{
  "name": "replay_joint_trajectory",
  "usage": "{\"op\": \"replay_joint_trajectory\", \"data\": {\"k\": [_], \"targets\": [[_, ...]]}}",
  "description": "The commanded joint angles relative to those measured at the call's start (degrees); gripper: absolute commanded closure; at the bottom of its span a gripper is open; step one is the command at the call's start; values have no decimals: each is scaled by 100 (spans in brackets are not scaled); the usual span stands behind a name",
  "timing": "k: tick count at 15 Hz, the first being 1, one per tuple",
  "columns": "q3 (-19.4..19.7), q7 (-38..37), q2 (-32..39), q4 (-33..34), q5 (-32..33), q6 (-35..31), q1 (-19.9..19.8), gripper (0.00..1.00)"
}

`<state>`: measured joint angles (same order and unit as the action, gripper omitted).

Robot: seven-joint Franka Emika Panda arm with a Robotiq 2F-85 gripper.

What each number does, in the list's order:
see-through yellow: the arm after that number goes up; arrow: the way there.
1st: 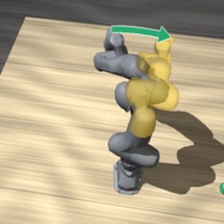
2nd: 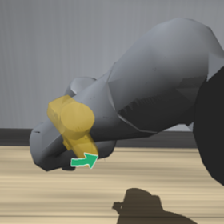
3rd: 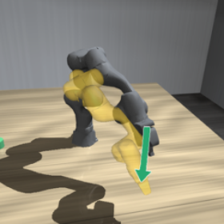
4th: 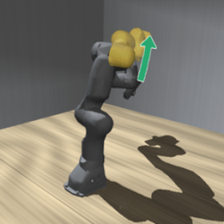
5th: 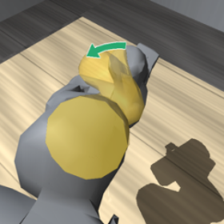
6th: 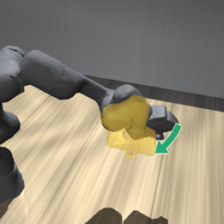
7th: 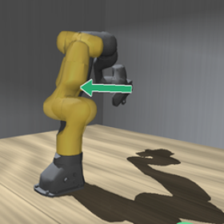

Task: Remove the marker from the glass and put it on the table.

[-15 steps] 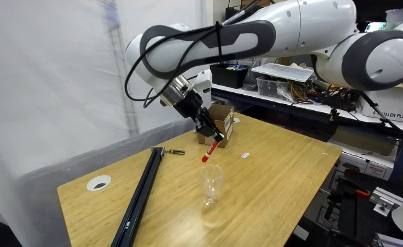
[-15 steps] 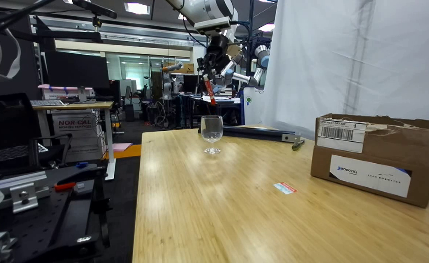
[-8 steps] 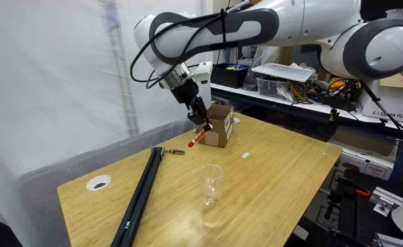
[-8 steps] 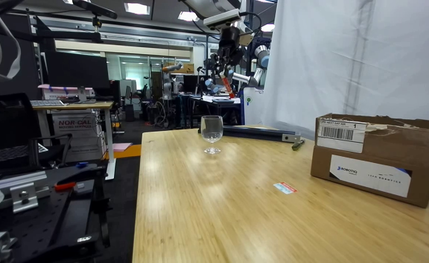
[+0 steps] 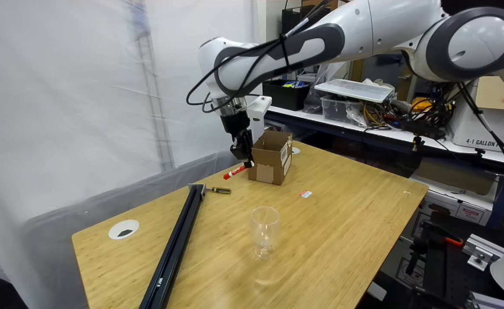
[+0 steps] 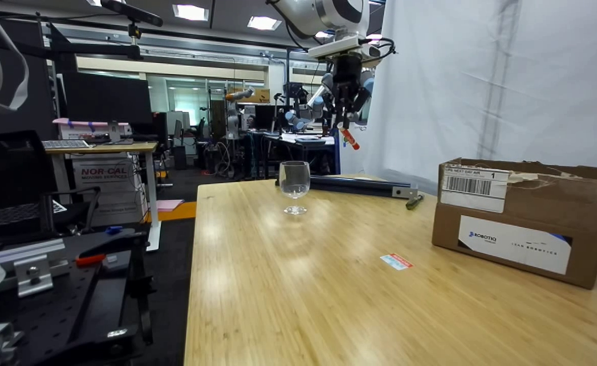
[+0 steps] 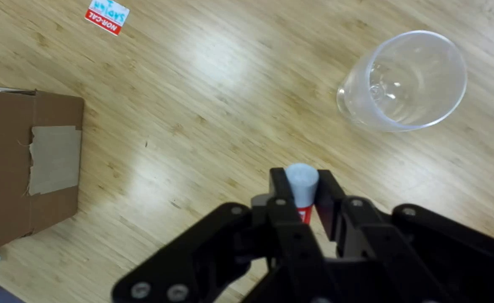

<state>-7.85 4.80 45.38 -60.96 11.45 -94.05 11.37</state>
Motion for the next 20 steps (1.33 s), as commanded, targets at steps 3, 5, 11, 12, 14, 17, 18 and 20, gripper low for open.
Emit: {"op": "replay_joint_trajectory", "data": {"k": [3, 5, 11, 12, 14, 17, 18, 20], "targets": [[39, -56, -959, -1928, -423, -1458, -356, 95], [47, -9, -1239, -2493, -558, -1926, -458, 95], [104, 148, -2229, -4342, -864, -3112, -726, 95], [116, 186, -2366, -4597, -920, -3271, -776, 95], [156, 278, -2599, -5041, -1016, -3582, -863, 95], [195, 420, -2870, -5534, -1150, -3926, -973, 95], [204, 474, -2940, -5666, -1206, -4019, -1003, 95], [218, 587, -3040, -5878, -1300, -4155, -1047, 95]]}}
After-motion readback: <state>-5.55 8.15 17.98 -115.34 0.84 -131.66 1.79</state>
